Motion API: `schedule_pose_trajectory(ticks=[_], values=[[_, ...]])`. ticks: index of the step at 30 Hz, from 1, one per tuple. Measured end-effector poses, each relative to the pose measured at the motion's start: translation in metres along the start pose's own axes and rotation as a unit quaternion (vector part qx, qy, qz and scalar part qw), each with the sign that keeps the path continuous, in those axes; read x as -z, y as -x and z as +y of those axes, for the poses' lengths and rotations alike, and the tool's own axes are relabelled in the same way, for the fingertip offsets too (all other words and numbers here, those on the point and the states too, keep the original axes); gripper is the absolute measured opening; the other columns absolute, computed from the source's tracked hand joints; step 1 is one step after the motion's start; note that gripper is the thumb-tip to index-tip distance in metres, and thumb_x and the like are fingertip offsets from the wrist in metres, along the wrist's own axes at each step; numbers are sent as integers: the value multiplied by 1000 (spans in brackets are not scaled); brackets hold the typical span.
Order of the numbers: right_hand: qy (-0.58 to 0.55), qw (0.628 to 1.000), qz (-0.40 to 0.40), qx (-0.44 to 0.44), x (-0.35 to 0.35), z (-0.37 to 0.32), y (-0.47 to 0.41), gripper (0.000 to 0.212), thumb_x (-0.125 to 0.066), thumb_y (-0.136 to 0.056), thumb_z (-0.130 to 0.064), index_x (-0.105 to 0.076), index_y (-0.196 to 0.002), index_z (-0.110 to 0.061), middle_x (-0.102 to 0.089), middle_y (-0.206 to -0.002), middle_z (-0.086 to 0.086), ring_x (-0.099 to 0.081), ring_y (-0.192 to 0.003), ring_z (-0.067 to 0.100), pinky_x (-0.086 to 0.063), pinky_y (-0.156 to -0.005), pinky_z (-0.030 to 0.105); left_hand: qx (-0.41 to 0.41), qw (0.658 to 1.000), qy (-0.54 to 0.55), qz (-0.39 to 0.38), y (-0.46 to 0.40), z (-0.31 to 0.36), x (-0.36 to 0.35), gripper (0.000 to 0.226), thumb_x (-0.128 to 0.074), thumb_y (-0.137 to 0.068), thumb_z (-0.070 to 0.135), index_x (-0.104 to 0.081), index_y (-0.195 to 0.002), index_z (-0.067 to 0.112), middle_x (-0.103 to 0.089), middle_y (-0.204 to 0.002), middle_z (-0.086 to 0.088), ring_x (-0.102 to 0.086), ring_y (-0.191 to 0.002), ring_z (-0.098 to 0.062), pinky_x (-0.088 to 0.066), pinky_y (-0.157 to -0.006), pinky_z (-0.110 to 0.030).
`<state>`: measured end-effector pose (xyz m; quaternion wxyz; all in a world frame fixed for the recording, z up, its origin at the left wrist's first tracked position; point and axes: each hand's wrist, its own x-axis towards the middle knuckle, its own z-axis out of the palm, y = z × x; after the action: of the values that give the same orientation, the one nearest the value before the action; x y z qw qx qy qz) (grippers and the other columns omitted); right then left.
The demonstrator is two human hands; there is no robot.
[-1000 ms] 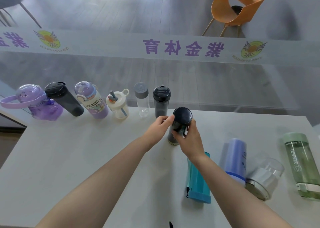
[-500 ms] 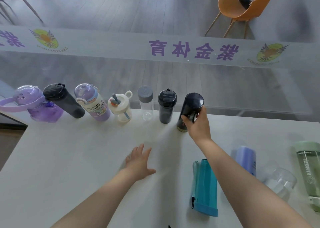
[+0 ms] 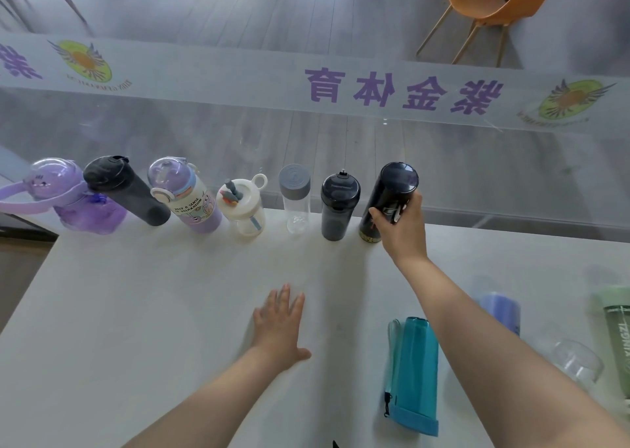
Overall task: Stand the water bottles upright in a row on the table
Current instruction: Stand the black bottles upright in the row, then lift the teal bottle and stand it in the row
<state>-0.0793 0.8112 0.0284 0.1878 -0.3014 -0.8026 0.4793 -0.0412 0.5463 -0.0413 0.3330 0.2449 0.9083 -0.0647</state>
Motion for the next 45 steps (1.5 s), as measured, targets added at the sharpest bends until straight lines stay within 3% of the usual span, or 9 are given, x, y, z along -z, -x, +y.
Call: schedule_pose_trajectory(ticks=[5, 11, 18, 22, 27, 29, 32, 36, 45], values=[[16, 1000, -15, -16, 3, -1, -4, 64, -77, -77, -29, -37, -126, -18, -55, -124, 1, -56, -111, 21, -43, -85, 29, 1, 1000, 5, 3, 0, 0, -1, 115, -65, -75, 62, 13, -151, 26, 24, -159, -7, 16, -147, -33, -11, -116, -56], [56, 995, -53, -68, 24, 10, 8, 89, -76, -76, -47, -22, -143, -25, -41, -142, 7, -45, -126, 25, -44, -101, 42, -10, 1000, 14, 19, 3, -4, -4, 111, -62, -77, 63, 13, -151, 27, 23, -159, -5, 16, -148, -31, -10, -118, -54], [120, 985, -123, -25, 63, 37, 78, 61, -61, -91, -25, -30, -144, -24, -40, -145, 1, -42, -130, 18, -37, -108, 37, -16, 999, 29, 38, 10, -4, -8, 103, -59, -81, 60, 9, -152, 27, 20, -160, -4, 13, -149, -27, -6, -121, -45], [204, 950, -228, 54, 88, 66, 128, 49, -47, -92, -2, -47, -136, -25, -44, -143, -5, -37, -133, 13, -27, -115, 28, -27, 998, 29, 46, 18, 2, -13, 94, -54, -88, 54, 6, -153, 22, 16, -161, -7, 10, -149, -26, -6, -121, -40], [325, 860, -293, 262, 108, 95, 174, 70, -62, -61, 19, -65, -118, -22, -63, -126, -2, -51, -121, 19, -42, -105, 34, -58, 997, 30, 37, 31, 15, -28, 86, -48, -91, 51, 5, -153, 24, 18, -161, -6, 14, -149, -25, -3, -121, -44], [374, 826, -330, 264, 114, 100, 184, 71, -63, -65, 14, -60, -125, -24, -56, -136, -2, -46, -131, 25, -29, -113, 35, -67, 997, 32, 31, 36, 18, -34, 86, -48, -91, 52, 5, -153, 26, 20, -160, -5, 16, -148, -24, -1, -121, -47], [409, 805, -356, 241, 121, 102, 196, 74, -51, -79, 9, -41, -142, -29, -27, -157, -4, -14, -148, 23, 3, -117, 31, -79, 996, 25, 29, 43, 18, -39, 85, -47, -92, 50, 6, -153, 26, 21, -160, -5, 17, -148, -24, 1, -121, -47], [448, 779, -380, 219, 124, 99, 202, 84, -50, -83, 7, -20, -151, -33, 9, -157, -11, 17, -145, 16, 21, -109, 28, -94, 995, 22, 26, 46, 12, -37, 82, -47, -93, 46, 5, -153, 26, 20, -160, -5, 15, -148, -23, 0, -121, -44], [491, 776, -340, 204, 109, 98, 210, 81, -56, -83, 3, -25, -149, -34, -15, -162, -1, -8, -149, 29, 0, -114, 36, -135, 991, 12, 10, 59, -5, -41, 78, -48, -94, 40, 0, -153, 27, 16, -162, -2, 11, -149, -23, -4, -122, -41]])
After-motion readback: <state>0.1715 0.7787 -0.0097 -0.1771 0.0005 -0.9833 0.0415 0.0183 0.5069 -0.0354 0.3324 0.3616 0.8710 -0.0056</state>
